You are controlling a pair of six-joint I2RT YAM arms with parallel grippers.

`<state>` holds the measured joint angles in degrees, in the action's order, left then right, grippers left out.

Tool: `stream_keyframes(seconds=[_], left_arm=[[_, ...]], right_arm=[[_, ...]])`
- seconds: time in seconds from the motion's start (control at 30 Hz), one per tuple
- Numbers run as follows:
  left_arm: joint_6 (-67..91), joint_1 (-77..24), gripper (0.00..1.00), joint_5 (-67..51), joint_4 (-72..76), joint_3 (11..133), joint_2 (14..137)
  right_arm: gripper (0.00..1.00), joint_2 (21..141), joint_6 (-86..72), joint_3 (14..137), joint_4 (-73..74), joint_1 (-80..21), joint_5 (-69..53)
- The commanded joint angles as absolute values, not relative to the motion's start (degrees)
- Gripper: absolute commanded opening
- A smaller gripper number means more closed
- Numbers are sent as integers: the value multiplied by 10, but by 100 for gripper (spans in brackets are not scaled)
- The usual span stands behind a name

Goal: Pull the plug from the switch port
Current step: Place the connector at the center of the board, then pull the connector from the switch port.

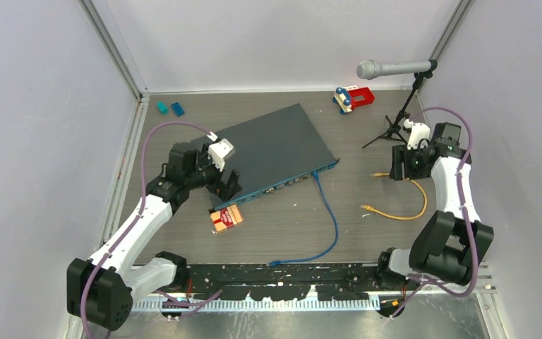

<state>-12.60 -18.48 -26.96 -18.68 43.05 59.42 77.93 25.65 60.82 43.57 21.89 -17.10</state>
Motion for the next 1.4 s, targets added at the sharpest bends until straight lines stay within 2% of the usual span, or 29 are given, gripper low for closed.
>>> stream_keyframes(seconds=[0.0, 0.17, 0.37, 0.5, 0.67, 0.87, 1.0, 1.37], left_arm=[[-135, -187, 100, -251, -151, 427, 583], [-134, -187, 100, -208, -139, 420, 587], [-121, -187, 100, -165, -135, 423, 592], [-125, -187, 100, -162, -139, 424, 591], [-131, -187, 100, -166, -157, 429, 597], [-134, -187, 100, -163, -164, 433, 602], [-135, -187, 100, -162, -166, 432, 606], [-136, -187, 100, -167, -160, 432, 626]], right_arm=[[66, 705, 283, 581, 451, 221, -272], [65, 675, 213, 539, 454, 170, -404], [65, 691, 97, 500, 334, 23, -376], [61, 754, -11, 494, 249, -17, -391], [59, 863, -173, 470, 84, -21, -427], [55, 977, -243, 475, -24, -23, -448], [51, 1023, -271, 476, -67, -25, -468], [50, 1086, -315, 483, -132, -25, -509]])
